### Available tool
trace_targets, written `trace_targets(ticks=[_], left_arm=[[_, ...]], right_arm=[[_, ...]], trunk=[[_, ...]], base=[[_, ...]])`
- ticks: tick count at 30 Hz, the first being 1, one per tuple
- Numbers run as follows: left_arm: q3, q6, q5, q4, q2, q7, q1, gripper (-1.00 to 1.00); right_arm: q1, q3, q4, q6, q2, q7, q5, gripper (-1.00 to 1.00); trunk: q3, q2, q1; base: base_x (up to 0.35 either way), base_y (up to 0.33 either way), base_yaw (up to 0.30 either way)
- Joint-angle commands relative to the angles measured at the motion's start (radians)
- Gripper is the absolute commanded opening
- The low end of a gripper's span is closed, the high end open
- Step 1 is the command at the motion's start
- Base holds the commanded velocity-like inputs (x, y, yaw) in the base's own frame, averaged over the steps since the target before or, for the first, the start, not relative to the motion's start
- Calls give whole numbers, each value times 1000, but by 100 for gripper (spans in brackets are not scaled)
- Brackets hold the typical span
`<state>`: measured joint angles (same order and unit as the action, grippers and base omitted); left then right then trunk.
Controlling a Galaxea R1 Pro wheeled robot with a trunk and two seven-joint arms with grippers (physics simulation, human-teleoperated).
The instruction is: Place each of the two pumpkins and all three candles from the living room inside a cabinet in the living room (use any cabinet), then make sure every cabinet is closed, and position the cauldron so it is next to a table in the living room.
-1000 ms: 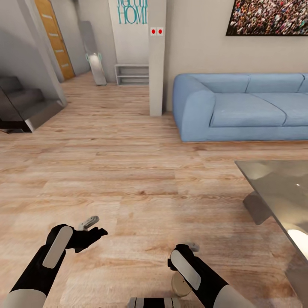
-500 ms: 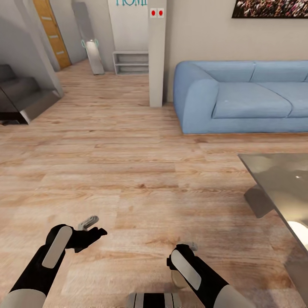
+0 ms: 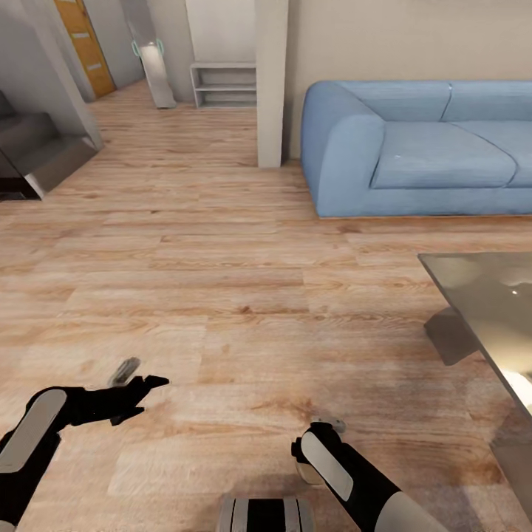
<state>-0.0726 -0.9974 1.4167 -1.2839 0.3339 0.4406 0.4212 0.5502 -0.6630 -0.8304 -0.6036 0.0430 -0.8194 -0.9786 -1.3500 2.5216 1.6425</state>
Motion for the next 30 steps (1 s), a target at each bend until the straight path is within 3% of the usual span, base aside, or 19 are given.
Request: trace_targets(ticks=[1,2,3,6,9,20,30], left_arm=[[0,-2,102,-20,30,11,-17,100],[2,-2,202,-39,65,11,-35,100],[2,-2,243,-46,81,11,-42,100],[3,-2,299,-55,102,11,-52,100],[4,-2,316,-57,107,10,-55,100],[5,-1,323,-56,108,11,-56,100],[5,-1,323,-56,108,11,-56,100]], right_arm=[[1,-3,-1,-3,-1,-8,-6,100],[1,-3,-1,-2,-1,-8,-6,100],[1,-3,-1,-2,-1,-7,-6,100],[1,-3,-1,-1,-1,-7,-6,100],[1,-3,-1,1,-2,-6,-6,100],[1,-3,-2,2,-2,-3,-6,100],[1,-3,-2,11,-2,-2,-6,100]], trunk=[[-5,1,0],[-9,1,1],[-12,1,1],[-24,2,3],[-36,2,4],[-78,5,9],[-78,5,9]], base=[[0,0,0],[0,0,0],[0,0,0],[0,0,0],[0,0,0],[0,0,0],[3,0,0]])
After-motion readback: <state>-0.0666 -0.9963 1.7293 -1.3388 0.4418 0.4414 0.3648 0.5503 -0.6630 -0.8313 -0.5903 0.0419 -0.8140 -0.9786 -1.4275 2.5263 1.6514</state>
